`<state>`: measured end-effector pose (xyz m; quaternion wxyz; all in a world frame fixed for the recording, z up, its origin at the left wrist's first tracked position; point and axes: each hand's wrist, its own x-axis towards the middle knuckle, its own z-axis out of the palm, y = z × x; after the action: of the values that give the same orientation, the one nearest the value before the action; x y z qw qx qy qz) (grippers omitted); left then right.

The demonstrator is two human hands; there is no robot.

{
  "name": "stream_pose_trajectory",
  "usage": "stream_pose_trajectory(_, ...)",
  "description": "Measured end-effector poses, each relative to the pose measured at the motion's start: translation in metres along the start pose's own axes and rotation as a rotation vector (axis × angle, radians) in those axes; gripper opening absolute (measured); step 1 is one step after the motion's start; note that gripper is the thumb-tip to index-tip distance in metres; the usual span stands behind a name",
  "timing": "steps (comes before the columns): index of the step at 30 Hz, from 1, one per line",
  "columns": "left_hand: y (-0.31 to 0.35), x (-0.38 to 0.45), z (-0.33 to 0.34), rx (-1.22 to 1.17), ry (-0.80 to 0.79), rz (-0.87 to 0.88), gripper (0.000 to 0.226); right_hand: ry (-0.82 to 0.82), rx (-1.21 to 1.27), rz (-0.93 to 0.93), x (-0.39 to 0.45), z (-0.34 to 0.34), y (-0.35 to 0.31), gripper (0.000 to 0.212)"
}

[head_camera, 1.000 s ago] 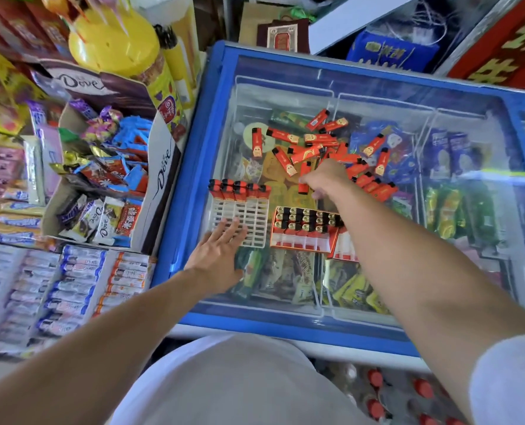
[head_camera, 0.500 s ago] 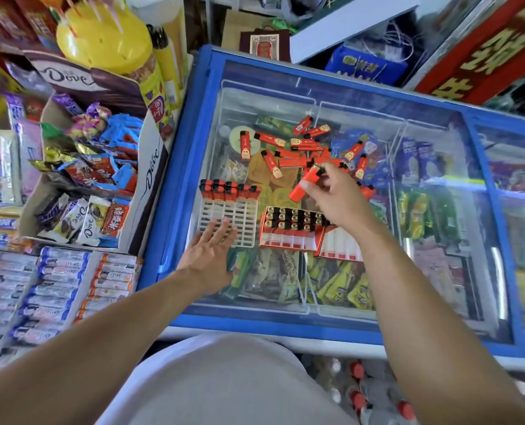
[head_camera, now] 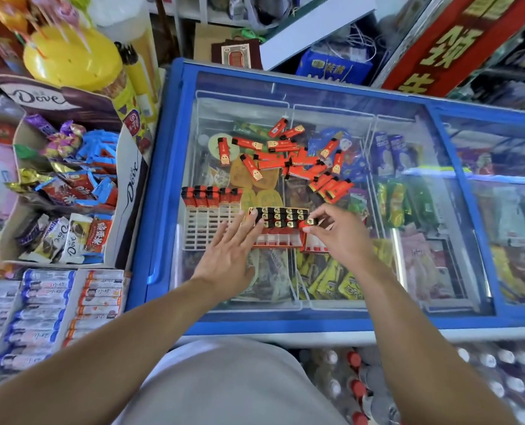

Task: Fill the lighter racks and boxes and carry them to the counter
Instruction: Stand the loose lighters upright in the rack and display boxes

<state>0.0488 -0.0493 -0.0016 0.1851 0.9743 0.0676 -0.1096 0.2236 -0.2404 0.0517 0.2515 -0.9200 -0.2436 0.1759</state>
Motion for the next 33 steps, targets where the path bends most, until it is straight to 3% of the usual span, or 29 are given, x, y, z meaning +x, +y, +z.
stream_pose_trajectory(9, 0.009, 0.003, -0.007, 0.083, -0.111, -0.047, 0.099, 0.035, -0.083, -0.037, 0.009, 0.024, 0.007, 0.02)
stream_pose_trajectory(18, 0.011, 0.002, -0.006, -0.004, -0.086, -0.061, 0.098, 0.065, 0.002, -0.05, 0.011, 0.015, 0.008, 0.013)
stream_pose_trajectory(22, 0.005, 0.001, -0.004, -0.146, -0.079, -0.028, 0.103, 0.199, 0.102, 0.095, 0.043, -0.001, 0.021, 0.008)
stream_pose_trajectory(24, 0.002, 0.001, -0.004, -0.14, -0.07, -0.019, 0.104, 0.241, 0.122, 0.222, 0.069, -0.01, 0.029, 0.016)
stream_pose_trajectory(28, 0.003, 0.001, -0.003, -0.169, -0.051, -0.029, 0.103, 0.2, 0.206, 0.556, 0.119, -0.018, 0.055, 0.076)
stream_pose_trajectory(30, 0.004, 0.0, -0.001, -0.193, -0.044, -0.033, 0.103, 0.12, 0.187, 0.653, 0.134, -0.014, 0.066, 0.094)
stream_pose_trajectory(31, 0.005, 0.0, -0.001, -0.201, -0.039, -0.036, 0.103, 0.086, 0.199, 0.68, 0.136, -0.013, 0.067, 0.091)
stream_pose_trajectory(33, 0.006, 0.0, -0.001, -0.204, -0.036, -0.044, 0.103, 0.066, 0.269, 0.687, 0.137, -0.013, 0.062, 0.064)
